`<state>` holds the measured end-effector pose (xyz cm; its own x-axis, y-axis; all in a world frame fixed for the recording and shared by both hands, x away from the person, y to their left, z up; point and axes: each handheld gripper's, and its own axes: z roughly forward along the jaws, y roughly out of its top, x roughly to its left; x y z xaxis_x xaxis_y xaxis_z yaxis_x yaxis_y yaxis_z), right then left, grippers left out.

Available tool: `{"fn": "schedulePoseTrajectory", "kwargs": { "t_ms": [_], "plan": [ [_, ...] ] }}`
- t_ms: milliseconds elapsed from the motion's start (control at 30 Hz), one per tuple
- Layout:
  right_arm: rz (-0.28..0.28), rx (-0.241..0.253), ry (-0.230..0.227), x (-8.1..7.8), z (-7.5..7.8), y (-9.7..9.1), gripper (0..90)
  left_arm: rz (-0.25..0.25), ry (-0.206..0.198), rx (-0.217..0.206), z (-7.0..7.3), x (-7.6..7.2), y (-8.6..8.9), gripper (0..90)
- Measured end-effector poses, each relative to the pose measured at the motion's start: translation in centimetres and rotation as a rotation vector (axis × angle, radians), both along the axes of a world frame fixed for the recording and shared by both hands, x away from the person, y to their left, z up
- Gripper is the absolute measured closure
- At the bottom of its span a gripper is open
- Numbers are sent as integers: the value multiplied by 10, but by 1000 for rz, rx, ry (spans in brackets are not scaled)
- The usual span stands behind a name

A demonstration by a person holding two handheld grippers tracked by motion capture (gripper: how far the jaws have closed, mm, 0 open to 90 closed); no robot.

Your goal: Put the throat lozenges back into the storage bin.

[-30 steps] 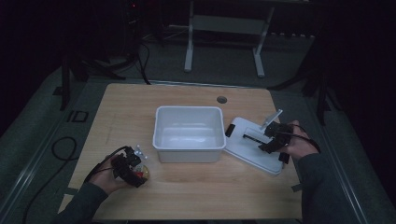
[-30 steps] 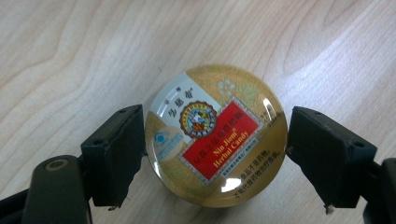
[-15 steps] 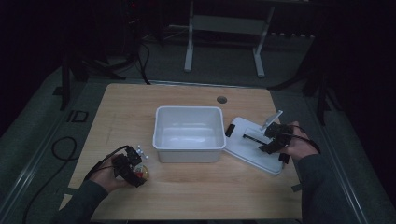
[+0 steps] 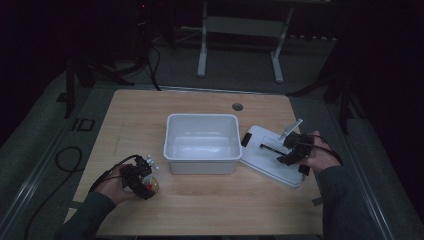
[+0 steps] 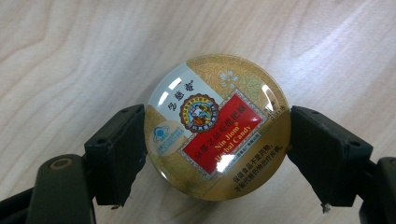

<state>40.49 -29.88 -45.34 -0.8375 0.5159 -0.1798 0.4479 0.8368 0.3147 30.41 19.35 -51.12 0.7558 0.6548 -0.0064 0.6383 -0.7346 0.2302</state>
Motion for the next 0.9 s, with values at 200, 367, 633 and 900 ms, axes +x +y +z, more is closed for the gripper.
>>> {"fn": "schedulePoseTrajectory", "kwargs": {
  "t_ms": [200,367,633,900],
  "plan": [
    [0,-1,2,0,0,1,346,1,-10,-6,2,1,2,217],
    [3,-1,3,0,-1,2,347,10,-13,-13,5,3,4,217],
    [2,-1,4,0,-1,3,351,16,-29,-10,12,7,6,217],
    [4,-3,6,1,-2,2,354,15,-50,-7,22,12,7,217]
  ]
}}
